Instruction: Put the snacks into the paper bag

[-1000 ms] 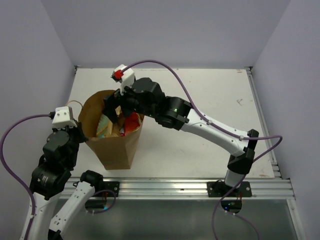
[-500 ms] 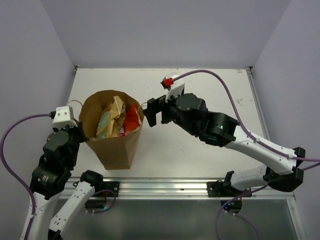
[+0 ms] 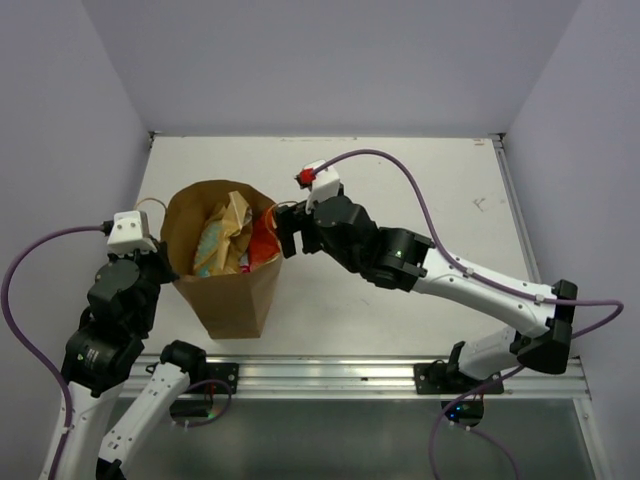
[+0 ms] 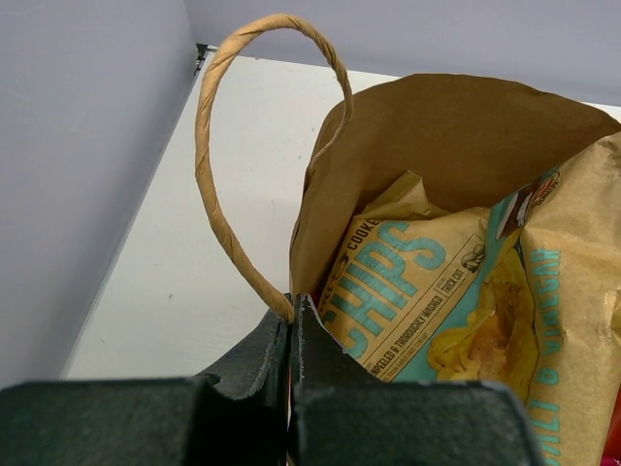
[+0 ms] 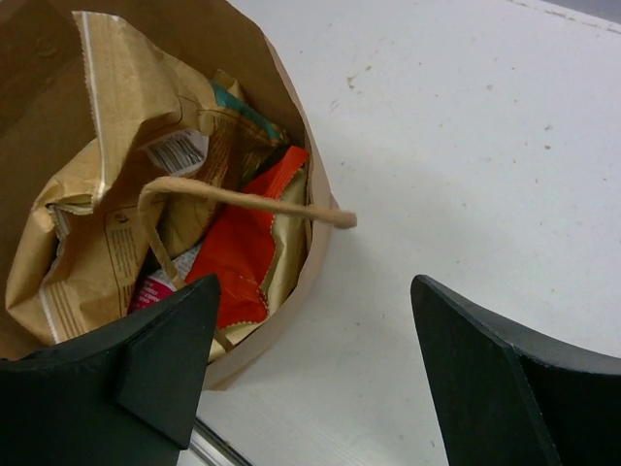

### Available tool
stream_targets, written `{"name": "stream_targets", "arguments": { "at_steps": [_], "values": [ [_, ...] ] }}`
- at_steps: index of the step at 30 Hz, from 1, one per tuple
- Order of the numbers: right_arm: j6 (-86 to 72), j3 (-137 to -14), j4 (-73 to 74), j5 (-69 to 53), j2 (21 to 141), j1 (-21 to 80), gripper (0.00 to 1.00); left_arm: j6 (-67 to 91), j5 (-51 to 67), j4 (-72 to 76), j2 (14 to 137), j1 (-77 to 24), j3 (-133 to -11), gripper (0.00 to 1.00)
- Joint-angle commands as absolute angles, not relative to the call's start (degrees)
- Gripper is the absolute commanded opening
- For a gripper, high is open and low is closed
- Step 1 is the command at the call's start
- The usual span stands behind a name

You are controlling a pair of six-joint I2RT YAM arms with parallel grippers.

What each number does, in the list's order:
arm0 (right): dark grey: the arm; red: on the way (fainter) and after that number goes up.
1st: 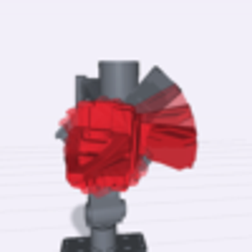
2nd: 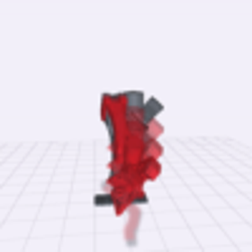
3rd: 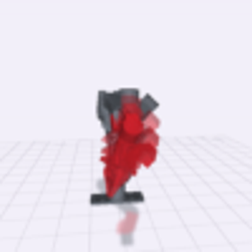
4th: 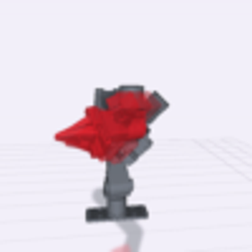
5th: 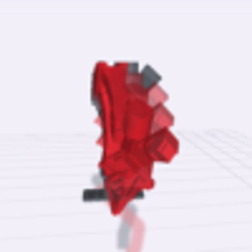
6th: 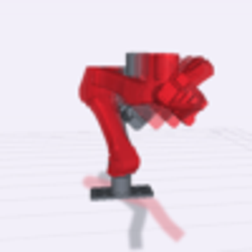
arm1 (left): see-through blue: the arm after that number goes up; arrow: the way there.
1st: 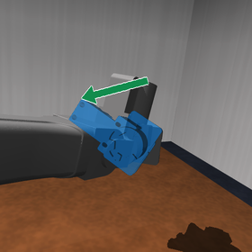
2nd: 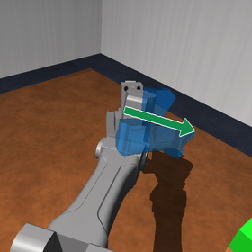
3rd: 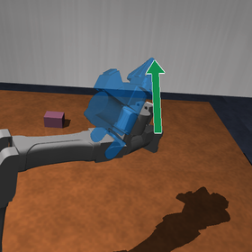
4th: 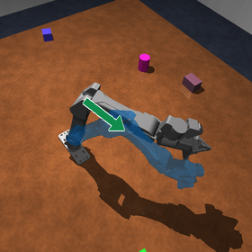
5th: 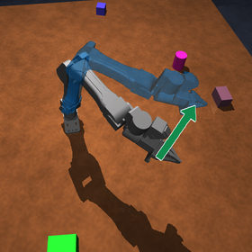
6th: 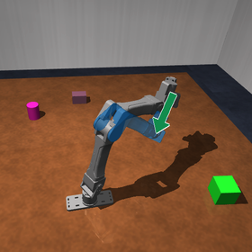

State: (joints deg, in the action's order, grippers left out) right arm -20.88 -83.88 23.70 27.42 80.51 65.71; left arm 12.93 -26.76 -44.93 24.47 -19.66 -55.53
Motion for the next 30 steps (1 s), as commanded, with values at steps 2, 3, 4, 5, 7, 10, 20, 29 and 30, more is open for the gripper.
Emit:
{"name": "stream_targets", "arguments": {
  "at_steps": [2,3,4,5,7,10,20,29,30],
  "values": [
    [-23.5,-85.8,21.0,25.9,84.5,65.3,0.81,13.0,-25.3,-40.5,25.2,-20.0,-55.3,0.0],
    [-23.8,-86.0,21.3,25.2,85.0,65.4,0.8,13.0,-25.1,-40.4,25.2,-20.0,-55.2,0.0],
    [-23.9,-86.2,21.5,25.2,85.6,65.3,0.76,13.0,-25.0,-40.3,25.2,-20.0,-55.2,0.0],
    [-24.4,-86.2,21.7,25.1,86.3,65.3,0.67,13.2,-24.1,-39.8,25.1,-20.0,-55.0,0.0],
    [-24.6,-86.0,22.1,25.0,86.7,65.3,0.49,13.5,-22.6,-38.1,24.9,-20.0,-54.1,0.0],
    [-24.3,-86.2,22.1,26.1,86.2,65.4,0.0,15.3,-18.9,-35.5,25.0,-20.0,-52.6,0.0],
    [-17.6,-94.7,30.7,35.4,82.4,65.3,0.0,22.8,-2.1,-21.6,28.7,-20.0,-53.7,0.0],
    [-16.7,-93.9,36.2,41.9,76.6,64.3,0.0,32.0,6.1,-8.8,29.0,-20.0,-45.8,0.0],
    [-16.6,-93.5,36.4,42.0,76.2,63.8,0.0,32.5,6.6,-8.0,29.4,-20.0,-45.4,0.0]
  ]
}}
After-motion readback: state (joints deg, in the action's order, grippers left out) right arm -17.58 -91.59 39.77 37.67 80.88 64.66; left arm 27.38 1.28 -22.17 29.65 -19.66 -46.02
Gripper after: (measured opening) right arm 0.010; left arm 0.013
